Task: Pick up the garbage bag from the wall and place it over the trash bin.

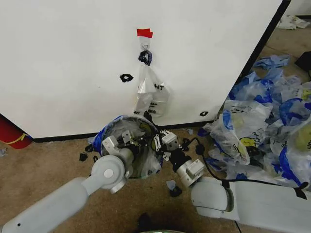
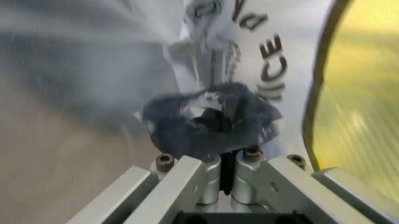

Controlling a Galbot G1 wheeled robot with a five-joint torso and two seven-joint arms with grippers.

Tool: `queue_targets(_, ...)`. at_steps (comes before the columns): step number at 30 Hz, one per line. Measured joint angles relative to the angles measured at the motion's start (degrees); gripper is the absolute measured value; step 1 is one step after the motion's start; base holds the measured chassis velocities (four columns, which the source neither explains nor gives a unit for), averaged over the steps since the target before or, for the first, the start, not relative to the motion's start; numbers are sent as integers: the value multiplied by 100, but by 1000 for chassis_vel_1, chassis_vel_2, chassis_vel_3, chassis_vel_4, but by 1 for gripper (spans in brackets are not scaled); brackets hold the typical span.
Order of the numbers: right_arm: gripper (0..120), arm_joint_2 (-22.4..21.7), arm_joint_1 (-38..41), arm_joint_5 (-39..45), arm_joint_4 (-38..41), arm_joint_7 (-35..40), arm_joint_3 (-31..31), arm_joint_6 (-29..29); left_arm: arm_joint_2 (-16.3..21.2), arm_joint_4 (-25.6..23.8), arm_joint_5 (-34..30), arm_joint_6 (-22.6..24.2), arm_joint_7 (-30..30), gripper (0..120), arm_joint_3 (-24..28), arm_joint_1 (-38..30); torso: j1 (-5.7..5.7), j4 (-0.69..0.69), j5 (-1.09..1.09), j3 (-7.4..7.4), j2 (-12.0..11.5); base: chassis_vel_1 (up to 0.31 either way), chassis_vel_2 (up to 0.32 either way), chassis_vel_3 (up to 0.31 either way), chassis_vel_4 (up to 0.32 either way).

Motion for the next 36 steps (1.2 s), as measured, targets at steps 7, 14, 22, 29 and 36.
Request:
queue_targets(7,0,-47,50,56,91,-2,87,-24,24,-105,-22,5,-5,0,-1,19,0,0,0,0,0,0,0,0,0)
queue_targets(14,0,-60,75,64,191,-2,97,-49,-77,-27,-7,5,-7,0,56,-2,0,0,0,0,0,0,0,0,0)
queue_targets(22,0,-91,79,62,281,0,96,-64,-194,97,19,3,-14,0,132,-56,0,0,1,0,0,0,0,0,0)
queue_targets(29,0,-170,82,62,341,-2,109,-65,-369,261,60,-8,-33,0,282,-190,0,-1,0,0,0,0,0,0,0)
queue_targets(36,0,-224,12,38,375,-13,132,-54,-513,390,64,-26,-39,0,424,-358,0,0,0,0,0,0,0,0,0)
